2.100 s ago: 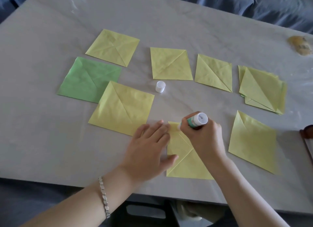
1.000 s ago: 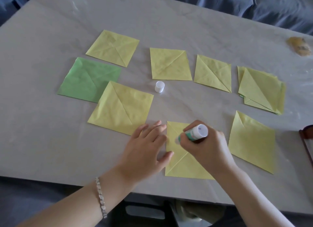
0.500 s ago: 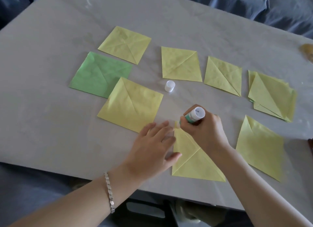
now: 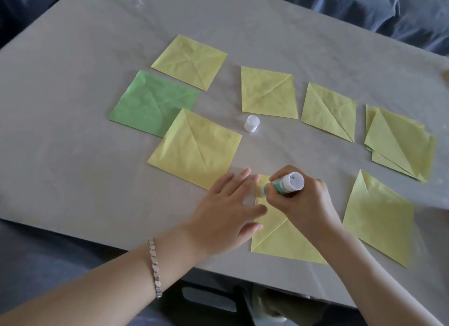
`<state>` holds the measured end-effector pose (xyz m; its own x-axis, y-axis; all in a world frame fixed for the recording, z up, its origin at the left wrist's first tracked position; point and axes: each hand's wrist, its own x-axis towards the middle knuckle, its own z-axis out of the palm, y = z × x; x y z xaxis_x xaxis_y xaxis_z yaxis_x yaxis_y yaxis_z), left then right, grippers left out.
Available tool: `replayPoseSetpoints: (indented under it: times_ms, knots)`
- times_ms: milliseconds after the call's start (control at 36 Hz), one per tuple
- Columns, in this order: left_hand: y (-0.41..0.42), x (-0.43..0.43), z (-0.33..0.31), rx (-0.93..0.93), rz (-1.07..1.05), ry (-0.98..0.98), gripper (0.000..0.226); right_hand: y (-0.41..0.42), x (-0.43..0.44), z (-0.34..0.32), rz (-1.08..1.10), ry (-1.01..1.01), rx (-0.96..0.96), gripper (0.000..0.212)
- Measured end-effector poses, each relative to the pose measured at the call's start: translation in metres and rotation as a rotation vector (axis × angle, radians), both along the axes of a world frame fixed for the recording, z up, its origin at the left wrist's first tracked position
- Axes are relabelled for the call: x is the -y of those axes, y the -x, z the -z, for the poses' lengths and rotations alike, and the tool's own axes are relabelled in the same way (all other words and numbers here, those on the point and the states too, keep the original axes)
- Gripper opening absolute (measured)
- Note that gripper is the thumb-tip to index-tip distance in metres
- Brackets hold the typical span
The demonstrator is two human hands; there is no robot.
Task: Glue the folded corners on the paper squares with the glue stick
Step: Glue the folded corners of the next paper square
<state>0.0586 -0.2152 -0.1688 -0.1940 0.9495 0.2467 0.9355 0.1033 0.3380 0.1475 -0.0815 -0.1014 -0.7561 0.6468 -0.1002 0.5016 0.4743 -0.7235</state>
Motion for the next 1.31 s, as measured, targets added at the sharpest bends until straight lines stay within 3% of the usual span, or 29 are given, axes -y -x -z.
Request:
replayPoseSetpoints:
  times_ms: [167, 528, 861, 1056, 1111, 1222, 1306]
  knots:
    - [0.013, 0.004, -0.002, -0.099, 0.122, 0.038, 0.027, -0.012, 0.008, -0.002, -0.08, 0.045, 0.003, 0.019]
    - [0.006, 0.005, -0.004, -0.075, 0.085, 0.065, 0.029, 0.011, -0.015, -0.002, 0.0, -0.04, -0.037, 0.011]
    - [0.007, 0.004, -0.004, -0.1, 0.105, 0.057, 0.028, -0.02, -0.002, -0.006, -0.074, 0.044, 0.006, 0.017]
    - [0.008, -0.002, -0.013, 0.061, 0.014, 0.026, 0.027, -0.014, -0.007, -0.002, -0.033, 0.058, 0.013, 0.016]
    - [0.01, -0.007, -0.015, 0.12, -0.061, 0.03, 0.04, -0.015, -0.007, -0.002, -0.032, 0.065, 0.006, 0.016]
    - [0.01, -0.015, -0.026, 0.097, -0.122, 0.259, 0.094, -0.016, -0.007, -0.002, -0.034, 0.068, 0.018, 0.016]
    - [0.008, -0.016, -0.029, 0.115, -0.153, 0.429, 0.092, -0.013, -0.009, -0.002, -0.041, 0.064, 0.03, 0.014]
